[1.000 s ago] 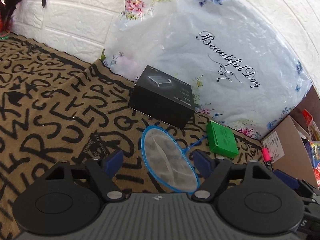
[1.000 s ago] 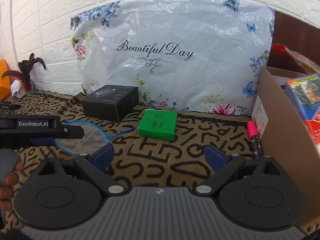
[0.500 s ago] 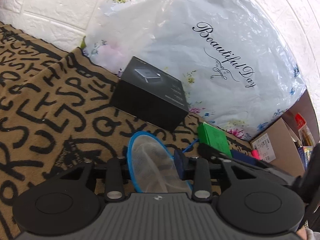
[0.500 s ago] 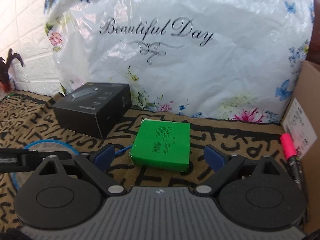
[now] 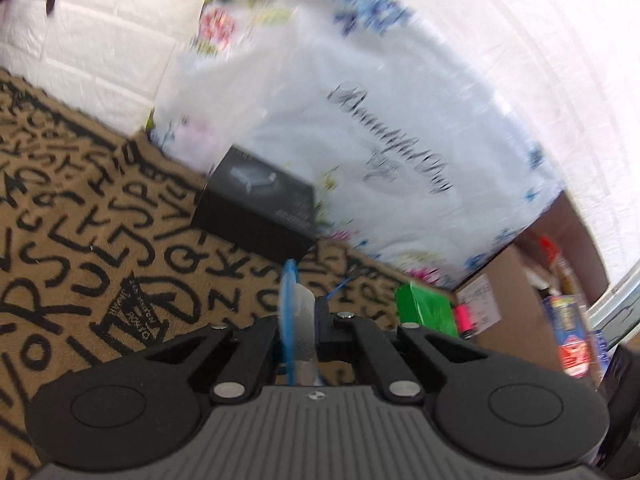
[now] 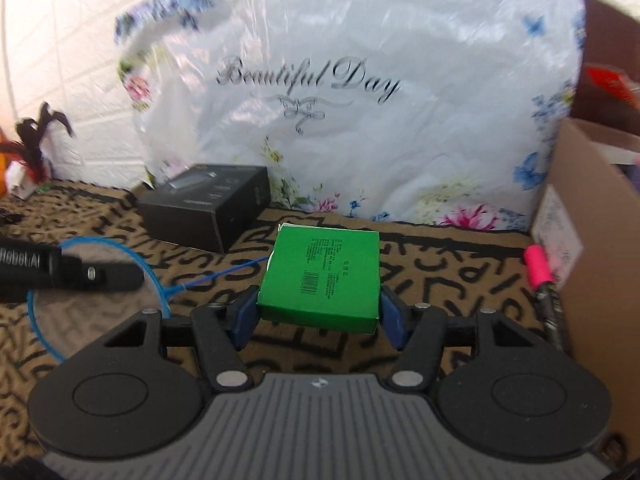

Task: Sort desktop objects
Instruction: 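Grasp the green box with the right tool while the left tool grasps the blue net handle, then carry the green box and blue net up over the cardboard box with both tools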

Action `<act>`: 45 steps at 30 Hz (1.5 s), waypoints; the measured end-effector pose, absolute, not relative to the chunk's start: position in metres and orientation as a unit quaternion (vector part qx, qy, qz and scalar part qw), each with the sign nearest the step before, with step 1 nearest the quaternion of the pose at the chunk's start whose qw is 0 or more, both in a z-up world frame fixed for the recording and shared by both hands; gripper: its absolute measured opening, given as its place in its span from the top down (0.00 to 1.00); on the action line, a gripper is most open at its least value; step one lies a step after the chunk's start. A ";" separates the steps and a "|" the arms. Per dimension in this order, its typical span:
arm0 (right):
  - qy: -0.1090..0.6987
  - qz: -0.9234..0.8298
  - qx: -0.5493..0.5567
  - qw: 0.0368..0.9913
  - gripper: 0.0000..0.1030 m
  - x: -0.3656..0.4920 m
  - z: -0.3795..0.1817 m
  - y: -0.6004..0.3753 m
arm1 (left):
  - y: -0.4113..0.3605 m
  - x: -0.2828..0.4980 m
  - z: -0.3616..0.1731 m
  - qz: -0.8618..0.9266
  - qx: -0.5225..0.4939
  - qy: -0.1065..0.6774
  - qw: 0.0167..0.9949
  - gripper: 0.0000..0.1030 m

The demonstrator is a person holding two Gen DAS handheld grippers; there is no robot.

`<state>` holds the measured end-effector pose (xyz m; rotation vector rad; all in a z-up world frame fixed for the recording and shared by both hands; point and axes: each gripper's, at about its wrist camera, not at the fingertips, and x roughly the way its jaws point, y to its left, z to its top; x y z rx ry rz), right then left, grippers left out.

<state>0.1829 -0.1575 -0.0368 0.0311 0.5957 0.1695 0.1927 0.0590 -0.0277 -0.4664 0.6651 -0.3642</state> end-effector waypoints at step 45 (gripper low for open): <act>0.136 -0.137 0.047 0.980 0.41 -0.004 0.063 -0.445 | -0.305 0.153 0.088 -0.376 -0.091 0.205 0.899 1.00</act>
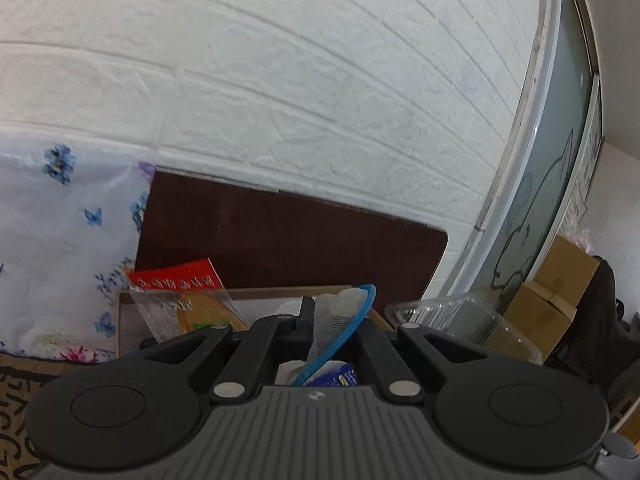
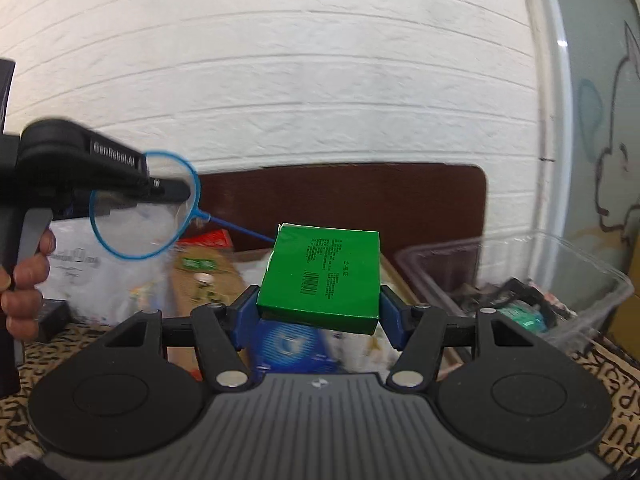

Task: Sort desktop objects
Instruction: 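Carry the green box and blue net up over the cardboard box with both tools, then lower the green box and blue net into the cardboard box and open both tools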

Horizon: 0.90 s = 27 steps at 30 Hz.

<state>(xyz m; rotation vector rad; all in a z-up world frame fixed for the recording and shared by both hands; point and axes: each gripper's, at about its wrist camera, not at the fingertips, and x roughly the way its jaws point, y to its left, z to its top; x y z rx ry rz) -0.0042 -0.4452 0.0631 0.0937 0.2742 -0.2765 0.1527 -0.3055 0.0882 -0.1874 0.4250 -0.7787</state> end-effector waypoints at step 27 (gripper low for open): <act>0.140 -0.127 0.083 0.978 0.41 0.057 0.052 -0.481 | -0.275 0.170 0.087 -0.346 -0.145 0.203 0.904 0.09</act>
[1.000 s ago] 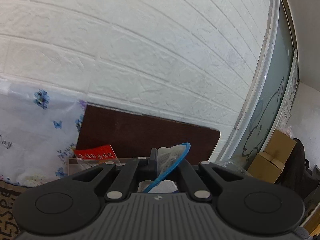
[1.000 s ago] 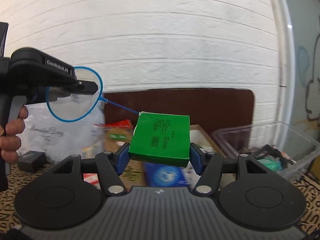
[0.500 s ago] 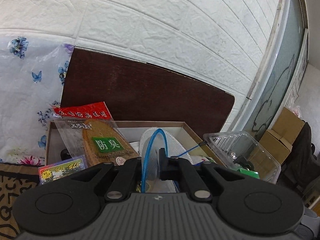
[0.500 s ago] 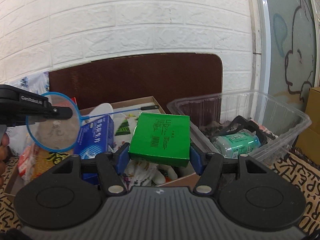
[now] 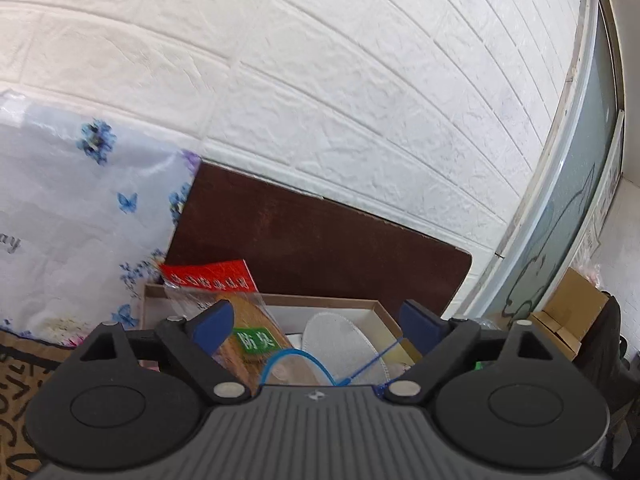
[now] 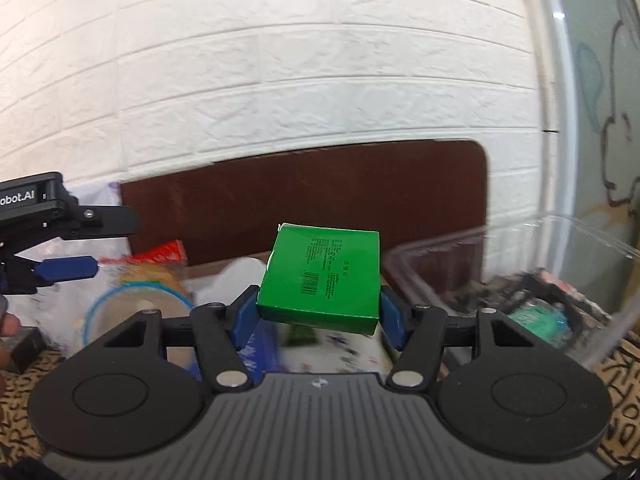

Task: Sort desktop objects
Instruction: 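Lower the green box and blue net into the cardboard box and open both tools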

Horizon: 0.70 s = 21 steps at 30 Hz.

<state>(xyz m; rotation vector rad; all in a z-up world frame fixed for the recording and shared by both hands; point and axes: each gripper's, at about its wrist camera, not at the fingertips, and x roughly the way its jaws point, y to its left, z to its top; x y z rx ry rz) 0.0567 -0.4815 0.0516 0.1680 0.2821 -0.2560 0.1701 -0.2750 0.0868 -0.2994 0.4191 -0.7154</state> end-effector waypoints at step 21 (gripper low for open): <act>0.161 -0.084 0.001 0.983 0.10 0.089 0.056 -0.411 | -0.224 0.165 0.075 -0.284 -0.123 0.249 0.918 0.03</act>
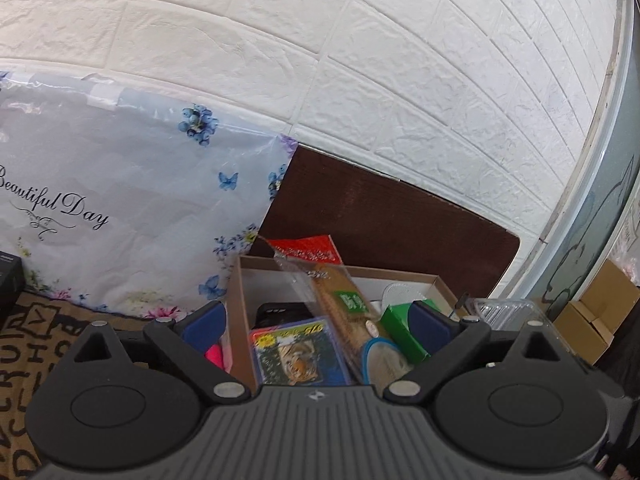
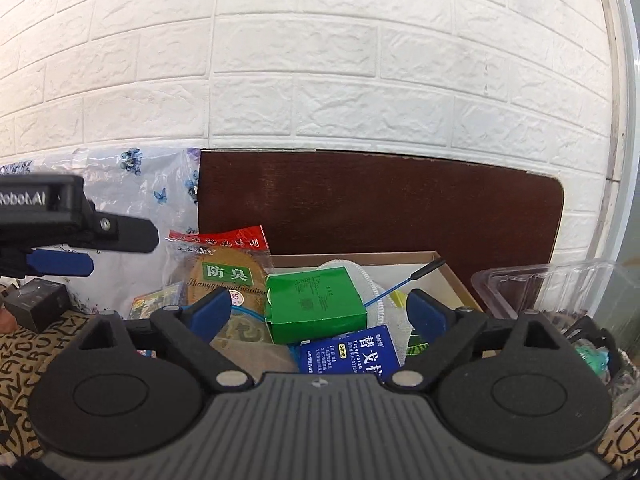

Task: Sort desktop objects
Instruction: 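Lower the green box and blue net into the cardboard box and open both tools, then move both open tools back over the rug toward the remaining items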

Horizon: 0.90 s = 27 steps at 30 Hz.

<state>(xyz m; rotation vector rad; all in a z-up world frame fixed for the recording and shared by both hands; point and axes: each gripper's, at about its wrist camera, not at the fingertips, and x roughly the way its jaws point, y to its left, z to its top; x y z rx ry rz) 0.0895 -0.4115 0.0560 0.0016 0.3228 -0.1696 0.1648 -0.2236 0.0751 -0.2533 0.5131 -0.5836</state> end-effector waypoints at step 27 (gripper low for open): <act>0.172 0.065 -0.023 0.983 0.07 0.018 0.057 -0.245 | -0.030 0.098 0.025 -0.189 -0.096 0.290 0.933 0.03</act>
